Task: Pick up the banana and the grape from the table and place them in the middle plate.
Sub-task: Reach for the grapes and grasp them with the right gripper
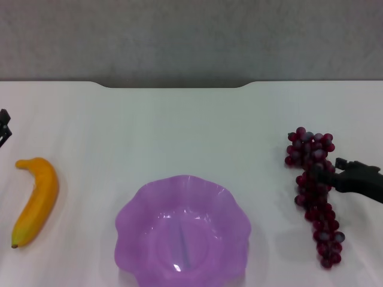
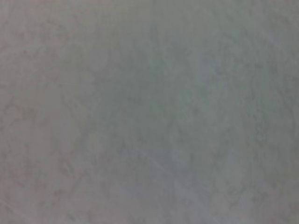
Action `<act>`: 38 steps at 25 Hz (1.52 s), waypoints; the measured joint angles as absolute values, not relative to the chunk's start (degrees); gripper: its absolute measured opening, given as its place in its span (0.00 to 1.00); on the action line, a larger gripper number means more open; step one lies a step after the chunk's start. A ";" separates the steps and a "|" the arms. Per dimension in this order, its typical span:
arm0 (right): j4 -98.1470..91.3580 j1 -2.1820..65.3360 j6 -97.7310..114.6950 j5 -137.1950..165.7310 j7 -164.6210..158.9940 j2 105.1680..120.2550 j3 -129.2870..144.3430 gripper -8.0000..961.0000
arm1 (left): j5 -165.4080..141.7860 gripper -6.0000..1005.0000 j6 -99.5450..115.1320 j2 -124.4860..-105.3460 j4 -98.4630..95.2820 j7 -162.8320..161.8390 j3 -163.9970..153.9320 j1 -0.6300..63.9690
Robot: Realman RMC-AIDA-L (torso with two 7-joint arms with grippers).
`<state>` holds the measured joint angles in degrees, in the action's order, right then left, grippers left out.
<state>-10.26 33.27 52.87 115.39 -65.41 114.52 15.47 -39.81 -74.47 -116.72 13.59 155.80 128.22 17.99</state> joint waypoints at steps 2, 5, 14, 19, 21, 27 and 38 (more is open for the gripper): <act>-10.01 33.86 51.92 117.66 -66.39 114.53 15.47 0.80 | -39.81 0.90 -74.50 -116.72 13.55 155.77 127.73 18.00; -9.89 35.05 50.58 122.07 -68.64 114.53 15.47 0.80 | -39.81 0.90 -74.84 -116.72 13.45 155.76 127.06 18.11; -9.18 35.71 49.80 126.52 -71.09 114.42 15.47 0.80 | -39.81 0.90 -75.10 -116.72 13.44 155.67 127.00 18.10; -9.20 36.32 49.48 129.37 -72.34 114.43 15.46 0.80 | -39.81 0.90 -75.43 -116.72 13.44 155.65 126.93 18.09; -9.21 36.63 49.48 130.51 -72.74 114.50 15.47 0.80 | -39.81 0.90 -75.61 -116.72 13.41 155.65 126.92 18.09; -9.22 37.00 49.48 131.46 -73.10 114.60 15.46 0.80 | -39.81 0.90 -75.71 -116.72 13.37 155.65 126.91 18.10; -8.52 37.56 47.49 135.15 -75.34 114.64 15.51 0.79 | -39.81 0.90 -75.82 -116.72 13.35 155.65 126.91 18.11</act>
<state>-8.52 37.56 47.49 135.15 -75.34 114.64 15.51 -39.81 -75.82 -116.72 13.36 155.65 126.91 18.11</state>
